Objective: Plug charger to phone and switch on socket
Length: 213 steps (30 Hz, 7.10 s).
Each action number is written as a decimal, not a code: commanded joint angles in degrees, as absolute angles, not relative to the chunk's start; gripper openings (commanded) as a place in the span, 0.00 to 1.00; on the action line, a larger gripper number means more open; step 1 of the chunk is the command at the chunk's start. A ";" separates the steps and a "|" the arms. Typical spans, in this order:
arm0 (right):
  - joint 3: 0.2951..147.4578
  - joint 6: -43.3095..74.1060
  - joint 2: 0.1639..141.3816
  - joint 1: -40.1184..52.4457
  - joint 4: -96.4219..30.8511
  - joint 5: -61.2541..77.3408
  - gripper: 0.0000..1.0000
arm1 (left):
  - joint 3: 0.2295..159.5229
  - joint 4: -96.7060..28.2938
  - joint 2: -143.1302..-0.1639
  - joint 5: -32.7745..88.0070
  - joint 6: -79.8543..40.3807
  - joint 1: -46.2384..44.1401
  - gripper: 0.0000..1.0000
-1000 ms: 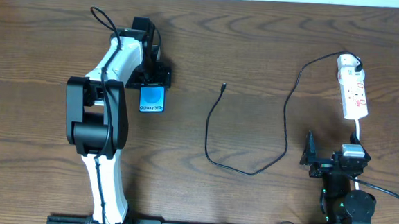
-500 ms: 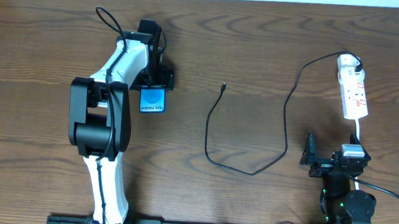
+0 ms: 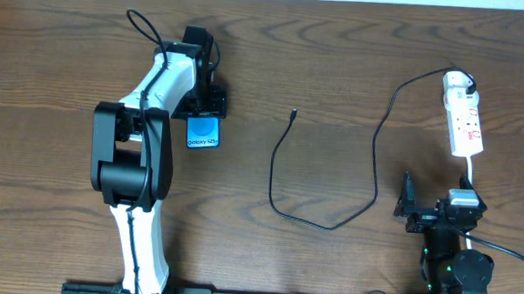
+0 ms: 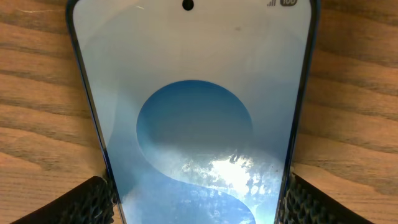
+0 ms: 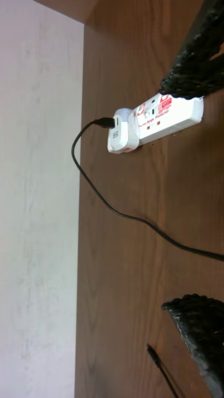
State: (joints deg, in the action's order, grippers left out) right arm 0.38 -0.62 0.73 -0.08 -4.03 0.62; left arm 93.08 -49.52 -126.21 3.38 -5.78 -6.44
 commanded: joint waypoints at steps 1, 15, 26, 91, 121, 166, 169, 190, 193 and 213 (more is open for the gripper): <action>0.32 -0.27 0.64 0.84 -4.29 0.99 0.99 | 90.24 -49.78 -129.03 2.28 -6.11 -6.76 0.75; 0.32 -0.27 0.64 0.84 -4.29 0.99 0.99 | 93.56 -50.87 -125.95 1.89 -6.11 -6.68 0.75; 0.32 -0.27 0.64 0.84 -4.29 0.99 0.99 | 93.65 -50.92 -118.37 1.91 -6.33 -6.68 0.74; 0.32 -0.27 0.64 0.84 -4.29 0.99 0.99 | 93.62 -53.32 -113.03 29.41 -44.36 -6.68 0.64; 0.32 -0.27 0.64 0.84 -4.29 0.99 0.99 | 93.62 -55.05 -113.03 47.97 -56.73 -6.72 0.59; 0.32 -0.27 0.64 0.84 -4.29 0.99 0.99 | 93.62 -55.20 -113.03 65.41 -69.78 -6.72 0.59; 0.32 -0.27 0.64 0.84 -4.29 0.99 0.99 | 93.62 -55.20 -113.03 65.56 -69.78 -6.72 0.59; 0.32 -0.27 0.64 0.84 -4.29 0.99 0.99 | 93.62 -55.18 -113.03 65.52 -72.34 -6.72 0.59; 0.32 -0.27 0.64 0.84 -4.29 0.99 0.99 | 93.62 -55.20 -113.03 64.99 -72.31 -6.72 0.59; 0.32 -0.27 0.64 0.84 -4.29 0.99 0.99 | 93.62 -55.20 -113.03 64.95 -72.29 -6.72 0.59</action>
